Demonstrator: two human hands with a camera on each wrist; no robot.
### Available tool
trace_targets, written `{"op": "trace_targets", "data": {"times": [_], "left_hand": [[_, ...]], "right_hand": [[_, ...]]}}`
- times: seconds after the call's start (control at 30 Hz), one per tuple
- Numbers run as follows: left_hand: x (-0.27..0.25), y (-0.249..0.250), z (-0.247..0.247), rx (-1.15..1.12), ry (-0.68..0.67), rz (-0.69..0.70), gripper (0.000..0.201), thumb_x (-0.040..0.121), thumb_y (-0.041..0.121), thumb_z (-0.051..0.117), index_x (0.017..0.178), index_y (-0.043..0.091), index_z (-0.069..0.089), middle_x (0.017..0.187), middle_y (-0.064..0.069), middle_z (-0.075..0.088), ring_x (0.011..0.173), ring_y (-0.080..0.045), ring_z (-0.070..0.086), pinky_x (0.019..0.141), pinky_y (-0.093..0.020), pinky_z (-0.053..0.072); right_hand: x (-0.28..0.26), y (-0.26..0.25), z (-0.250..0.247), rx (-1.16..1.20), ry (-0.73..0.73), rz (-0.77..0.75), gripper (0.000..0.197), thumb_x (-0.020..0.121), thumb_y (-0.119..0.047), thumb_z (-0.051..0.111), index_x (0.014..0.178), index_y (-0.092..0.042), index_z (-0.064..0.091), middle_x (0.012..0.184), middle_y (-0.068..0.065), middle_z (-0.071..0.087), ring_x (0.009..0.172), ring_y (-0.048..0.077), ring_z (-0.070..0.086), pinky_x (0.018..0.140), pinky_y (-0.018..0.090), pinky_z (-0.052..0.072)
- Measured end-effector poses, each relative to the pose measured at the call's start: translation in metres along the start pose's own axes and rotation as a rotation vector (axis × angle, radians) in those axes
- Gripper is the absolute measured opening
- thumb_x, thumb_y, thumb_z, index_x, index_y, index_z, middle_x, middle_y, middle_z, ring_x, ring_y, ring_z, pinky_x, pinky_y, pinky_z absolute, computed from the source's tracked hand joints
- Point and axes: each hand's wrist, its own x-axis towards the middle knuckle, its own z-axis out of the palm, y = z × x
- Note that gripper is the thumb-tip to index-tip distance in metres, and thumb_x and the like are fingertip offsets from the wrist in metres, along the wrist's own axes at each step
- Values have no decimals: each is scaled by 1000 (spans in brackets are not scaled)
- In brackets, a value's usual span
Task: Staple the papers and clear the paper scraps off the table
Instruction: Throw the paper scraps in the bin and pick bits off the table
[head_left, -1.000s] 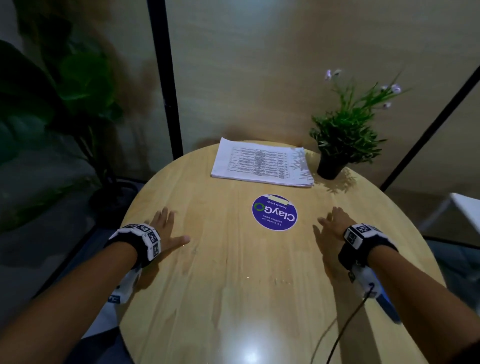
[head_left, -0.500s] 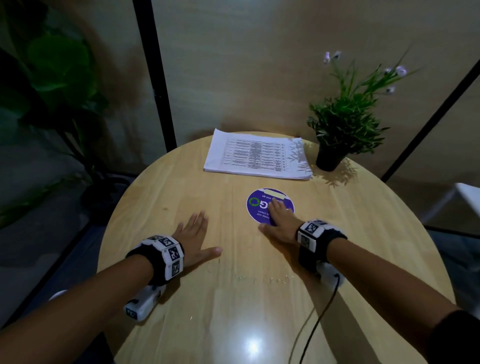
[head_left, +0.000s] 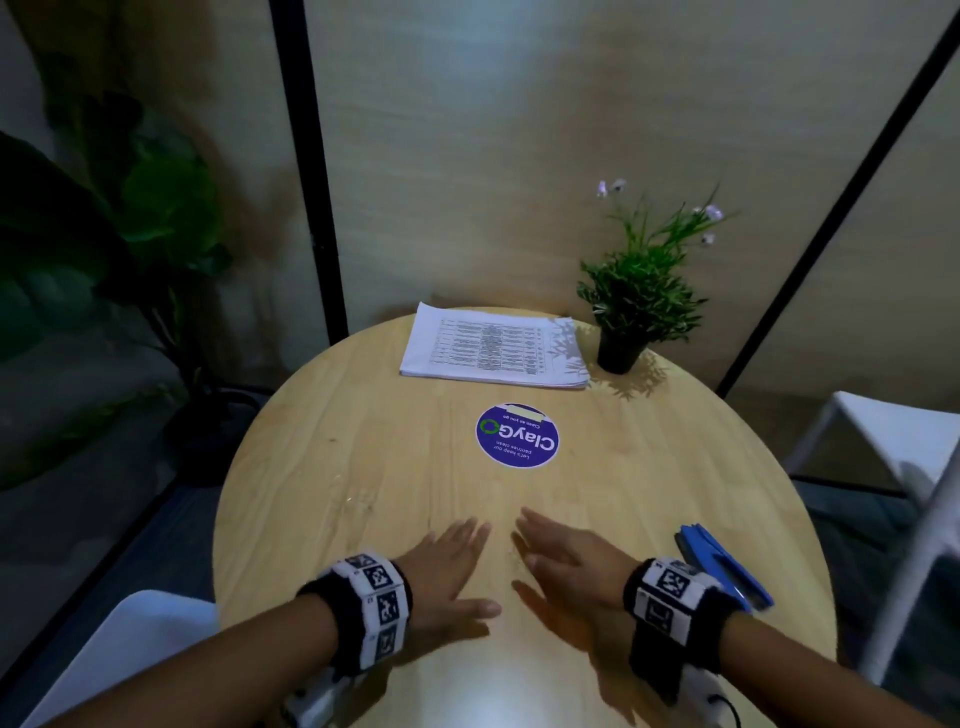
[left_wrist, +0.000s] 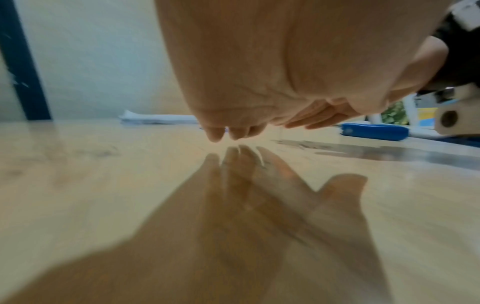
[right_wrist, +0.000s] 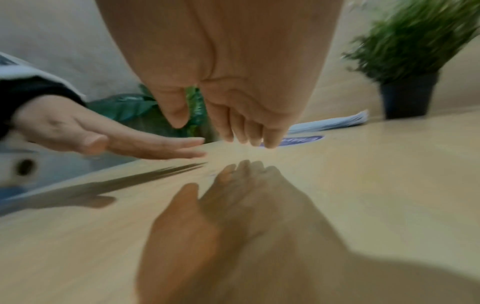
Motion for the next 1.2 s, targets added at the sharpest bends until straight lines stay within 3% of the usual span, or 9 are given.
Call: {"op": "trace_targets", "data": {"times": [0.1, 0.17, 0.33, 0.47, 0.7, 0.83, 0.9, 1.0, 1.2], "left_hand": [[-4, -32, -30, 41, 143, -156, 118, 57, 84, 4, 149, 13, -13, 159, -7, -16, 148, -21, -10, 118, -46, -2], [-2, -67, -42, 10, 222, -290, 101, 77, 77, 19, 150, 13, -12, 159, -6, -16, 148, -21, -11, 118, -47, -2], [2, -140, -47, -135, 291, -590, 91, 90, 64, 33, 149, 14, -15, 158, -6, -18, 148, -23, -10, 119, -45, 3], [5, -156, -33, -148, 260, -654, 95, 89, 65, 32, 149, 7, -14, 158, -9, -20, 148, -24, -11, 120, -44, 4], [3, -103, -14, -39, 191, -421, 106, 82, 75, 26, 148, 2, -13, 156, -15, -21, 147, -27, -13, 120, -42, 3], [6, -48, 11, -24, 151, -217, 148, 33, 95, -15, 148, 4, -11, 156, -14, -20, 147, -26, -15, 119, -40, -1], [7, -20, 26, -22, 154, -155, 139, 42, 94, -12, 148, 5, -13, 156, -13, -21, 146, -26, -16, 119, -40, -4], [1, 23, 49, -35, 136, -78, 96, 84, 74, 17, 148, 9, -15, 156, -10, -23, 145, -22, -19, 120, -39, -5], [-23, 48, 54, -171, 130, -12, 79, 97, 48, 32, 149, 8, -13, 158, -11, -15, 147, -22, -12, 120, -35, -1]], "right_hand": [[9, 31, -29, -3, 264, 132, 55, 97, -29, 44, 147, -12, 27, 156, 0, 24, 141, 13, 29, 108, 13, 17], [18, 49, -44, 3, 333, 256, 55, 98, -28, 43, 147, -10, 26, 156, 4, 24, 142, 17, 29, 113, 21, 19], [46, 76, -61, -22, 238, 522, 63, 99, -39, 34, 150, -8, 10, 159, 9, 4, 147, 23, 7, 118, 32, 11], [62, 87, -56, -164, 166, 571, 77, 96, -53, 29, 150, -5, 3, 159, 12, -4, 147, 30, 1, 118, 43, 13], [29, 42, -9, -202, 64, 322, 79, 96, -52, 31, 149, -5, -4, 157, 14, -14, 147, 28, -9, 118, 43, 2], [7, 7, 23, -163, 23, 238, 79, 96, -49, 33, 149, -5, -5, 157, 13, -16, 146, 28, -13, 118, 42, -3], [-4, -8, 40, -146, -5, 205, 77, 97, -47, 33, 149, -5, -6, 157, 12, -17, 146, 27, -14, 118, 40, -4], [-19, -23, 59, -87, -52, 158, 70, 99, -42, 29, 149, -8, -7, 157, 9, -18, 145, 23, -16, 117, 37, -7], [-58, -27, 46, 191, -6, 141, 53, 101, -25, 35, 149, -13, 16, 157, 0, 16, 144, 15, 18, 105, 13, 13]]}}
